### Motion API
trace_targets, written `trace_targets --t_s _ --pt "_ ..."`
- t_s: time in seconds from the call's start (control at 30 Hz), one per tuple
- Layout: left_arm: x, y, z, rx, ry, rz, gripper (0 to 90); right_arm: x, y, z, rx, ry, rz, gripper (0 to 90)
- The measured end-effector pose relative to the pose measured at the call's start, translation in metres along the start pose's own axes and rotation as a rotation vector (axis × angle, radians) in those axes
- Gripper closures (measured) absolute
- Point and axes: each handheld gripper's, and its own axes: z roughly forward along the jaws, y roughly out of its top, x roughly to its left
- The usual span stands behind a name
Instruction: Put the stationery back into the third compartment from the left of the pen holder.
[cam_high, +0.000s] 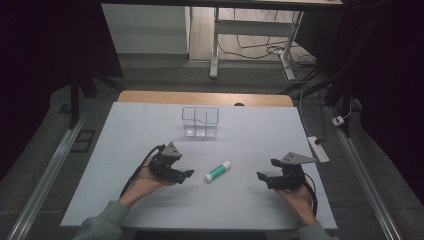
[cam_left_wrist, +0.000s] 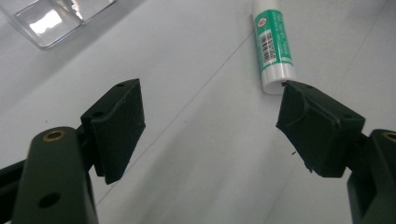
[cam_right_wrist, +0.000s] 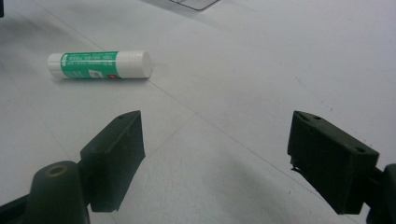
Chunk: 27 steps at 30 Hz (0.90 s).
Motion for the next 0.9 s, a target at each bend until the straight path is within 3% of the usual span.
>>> trace_targets --t_s 0.9 --pt "-0.019 0.036 0.035 0.052 -0.057 0.063 22.5 -0.001 -0.001 0.001 0.015 -0.012 0.005 18.6"
